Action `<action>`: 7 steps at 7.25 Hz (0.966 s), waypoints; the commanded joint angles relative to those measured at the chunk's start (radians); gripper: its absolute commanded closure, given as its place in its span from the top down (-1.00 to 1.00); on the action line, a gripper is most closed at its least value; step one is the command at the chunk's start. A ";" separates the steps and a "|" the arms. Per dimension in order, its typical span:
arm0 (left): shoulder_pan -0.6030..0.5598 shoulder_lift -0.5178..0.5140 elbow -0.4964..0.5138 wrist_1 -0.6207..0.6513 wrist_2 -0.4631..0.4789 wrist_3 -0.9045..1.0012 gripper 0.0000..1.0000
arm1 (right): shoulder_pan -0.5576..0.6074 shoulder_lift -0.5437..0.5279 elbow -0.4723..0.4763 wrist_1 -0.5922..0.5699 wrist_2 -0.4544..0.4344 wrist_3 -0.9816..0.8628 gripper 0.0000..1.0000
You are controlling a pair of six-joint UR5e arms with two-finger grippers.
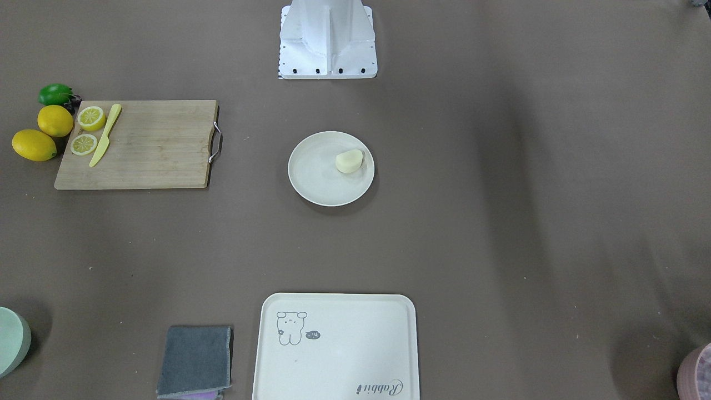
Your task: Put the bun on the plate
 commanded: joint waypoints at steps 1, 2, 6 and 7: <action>-0.002 0.006 0.044 -0.093 0.078 -0.001 0.99 | 0.143 -0.058 0.000 -0.168 0.015 -0.250 1.00; -0.002 0.018 0.043 -0.114 0.079 -0.004 0.99 | 0.177 -0.119 0.003 -0.179 0.015 -0.278 1.00; -0.005 0.046 0.006 -0.142 0.073 0.000 0.99 | 0.222 -0.249 0.002 -0.163 0.011 -0.288 1.00; -0.005 0.069 -0.043 -0.156 0.074 -0.006 0.99 | 0.222 -0.270 -0.013 -0.094 0.014 -0.286 1.00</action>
